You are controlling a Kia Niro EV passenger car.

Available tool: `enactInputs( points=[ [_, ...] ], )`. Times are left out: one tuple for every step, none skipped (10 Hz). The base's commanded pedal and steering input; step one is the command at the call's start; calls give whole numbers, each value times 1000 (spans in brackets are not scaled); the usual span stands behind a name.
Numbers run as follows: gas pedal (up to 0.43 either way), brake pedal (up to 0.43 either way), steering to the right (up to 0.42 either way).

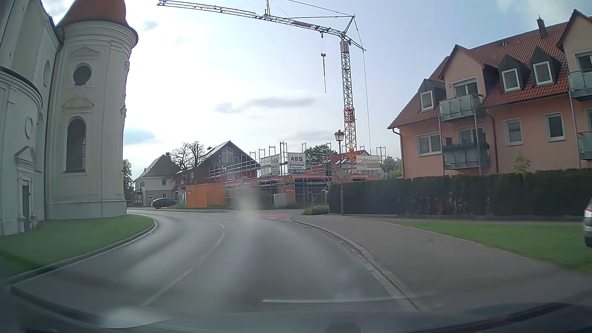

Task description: Follow the waypoints while adhering to traffic rules and regulations

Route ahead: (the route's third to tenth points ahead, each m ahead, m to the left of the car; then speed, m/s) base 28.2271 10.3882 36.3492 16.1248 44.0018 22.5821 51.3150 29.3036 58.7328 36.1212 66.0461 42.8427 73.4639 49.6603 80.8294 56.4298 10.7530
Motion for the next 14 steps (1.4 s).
enactInputs(
  points=[
    [138, 0, -62],
    [138, 0, -69],
    [150, 0, -77],
    [169, 0, -86],
    [169, 0, -95],
    [169, 0, -100],
    [169, 0, -104],
    [169, 0, -103],
    [177, 0, -103],
    [177, 0, -102],
    [177, 0, -99],
    [177, 0, -94],
    [189, 0, -91],
    [189, 0, -91]
  ],
)
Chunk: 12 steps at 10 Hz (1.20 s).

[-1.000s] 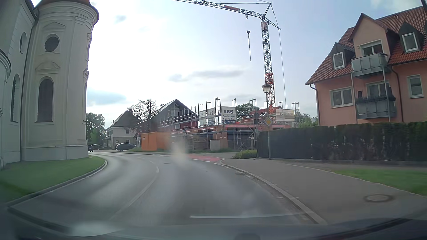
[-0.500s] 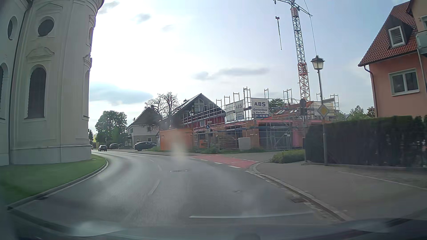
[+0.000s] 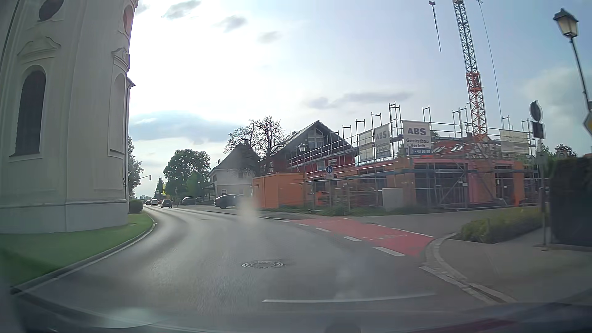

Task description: Follow the waypoints while adhering to traffic rules and regulations

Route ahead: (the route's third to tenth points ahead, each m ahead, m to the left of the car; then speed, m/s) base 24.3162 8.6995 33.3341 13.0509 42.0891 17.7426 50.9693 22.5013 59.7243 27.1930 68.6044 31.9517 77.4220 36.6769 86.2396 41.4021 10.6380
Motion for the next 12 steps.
enactInputs(
  points=[
    [189, 0, -91],
    [197, 0, -91],
    [197, 0, -91],
    [197, 0, -91],
    [197, 0, -91],
    [197, 0, -91],
    [197, 0, -91],
    [197, 0, -90],
    [197, 0, -89],
    [197, 0, -86],
    [197, 0, -83],
    [197, 0, -83]
  ],
)
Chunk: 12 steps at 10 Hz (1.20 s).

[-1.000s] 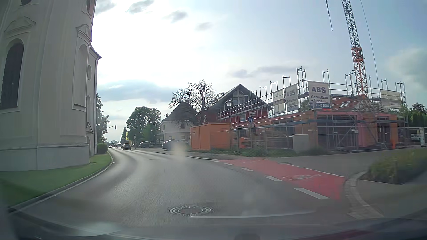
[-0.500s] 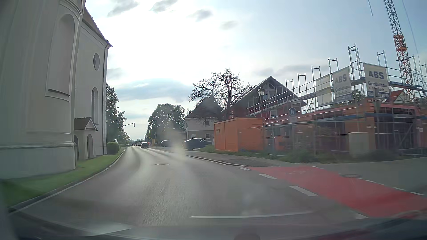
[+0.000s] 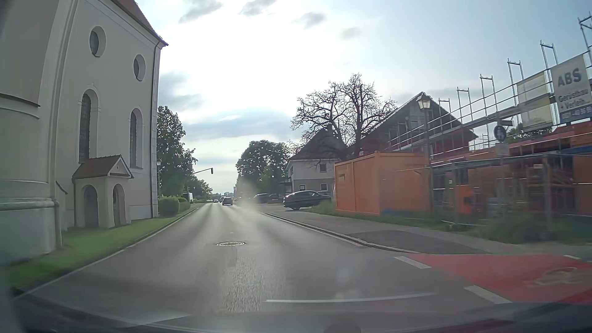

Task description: Follow the waypoints while adhering to traffic rules and regulations

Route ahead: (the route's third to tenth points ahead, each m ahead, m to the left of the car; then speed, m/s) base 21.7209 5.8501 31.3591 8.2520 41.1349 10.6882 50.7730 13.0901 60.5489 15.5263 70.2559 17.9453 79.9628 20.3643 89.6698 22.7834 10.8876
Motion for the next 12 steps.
enactInputs(
  points=[
    [197, 0, -83],
    [197, 0, -81],
    [197, 0, -78],
    [197, 0, -73],
    [197, 0, -65],
    [197, 0, -60],
    [197, 0, -59],
    [197, 0, -58],
    [197, 0, -57],
    [197, 0, -56],
    [197, 0, -53],
    [197, 0, -51]
  ],
)
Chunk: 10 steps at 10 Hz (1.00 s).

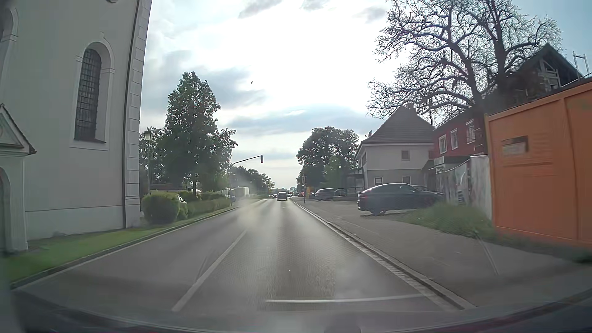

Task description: Follow the waypoints while adhering to traffic rules and regulations

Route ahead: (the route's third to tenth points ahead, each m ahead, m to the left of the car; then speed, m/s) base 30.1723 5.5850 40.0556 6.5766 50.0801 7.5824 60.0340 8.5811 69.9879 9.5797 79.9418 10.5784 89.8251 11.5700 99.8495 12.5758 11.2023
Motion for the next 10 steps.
enactInputs(
  points=[
    [197, 0, -48],
    [197, 0, -43],
    [197, 0, -39],
    [197, 0, -34],
    [197, 0, -30],
    [197, 0, -26],
    [197, 0, -17],
    [197, 0, -12],
    [197, 0, -11],
    [197, 0, -11]
  ],
)
